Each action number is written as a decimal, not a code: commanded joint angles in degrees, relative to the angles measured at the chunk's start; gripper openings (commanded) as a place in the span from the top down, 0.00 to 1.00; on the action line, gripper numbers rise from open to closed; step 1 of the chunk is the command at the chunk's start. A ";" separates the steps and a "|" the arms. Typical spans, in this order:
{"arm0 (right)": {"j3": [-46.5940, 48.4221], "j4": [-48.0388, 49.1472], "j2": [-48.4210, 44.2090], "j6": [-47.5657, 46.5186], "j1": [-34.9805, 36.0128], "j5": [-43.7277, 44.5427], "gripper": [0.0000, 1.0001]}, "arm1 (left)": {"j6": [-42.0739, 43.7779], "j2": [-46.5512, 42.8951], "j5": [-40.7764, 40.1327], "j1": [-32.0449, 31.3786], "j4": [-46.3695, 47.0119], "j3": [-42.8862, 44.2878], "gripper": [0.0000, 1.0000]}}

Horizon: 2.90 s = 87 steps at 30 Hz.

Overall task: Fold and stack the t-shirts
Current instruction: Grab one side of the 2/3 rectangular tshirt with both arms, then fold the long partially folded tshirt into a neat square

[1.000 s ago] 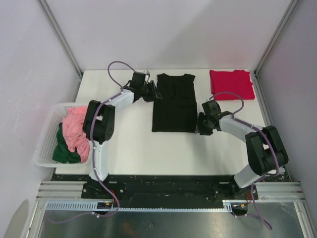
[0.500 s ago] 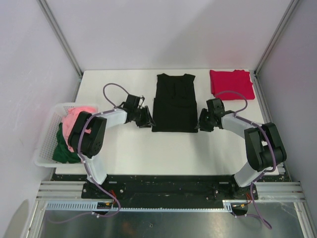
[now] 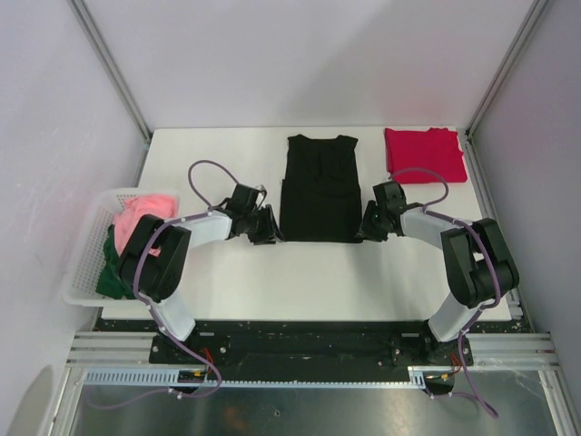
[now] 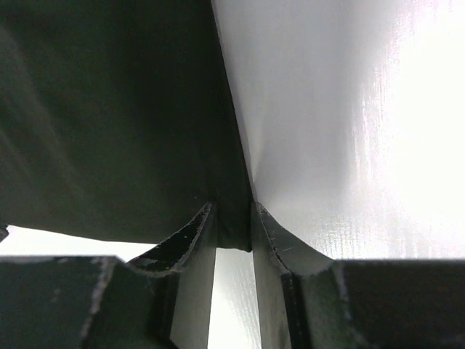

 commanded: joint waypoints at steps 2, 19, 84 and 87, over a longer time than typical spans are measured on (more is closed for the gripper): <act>-0.07 -1.43 2.34 0.67 1.22 2.97 0.74 | -0.31 -3.71 -2.46 -0.55 1.17 -1.91 0.62; -0.07 -2.00 2.22 0.77 1.96 3.62 0.83 | -1.02 0.50 -4.26 -1.94 1.16 1.09 0.62; -3.12 -23.45 -39.35 8.70 17.51 13.02 1.00 | -9.86 -42.87 -19.78 -14.79 -16.81 -8.55 1.00; 0.45 -20.51 -34.26 5.46 13.07 10.18 1.00 | -7.33 -37.64 -17.72 -10.86 -14.76 -4.61 1.00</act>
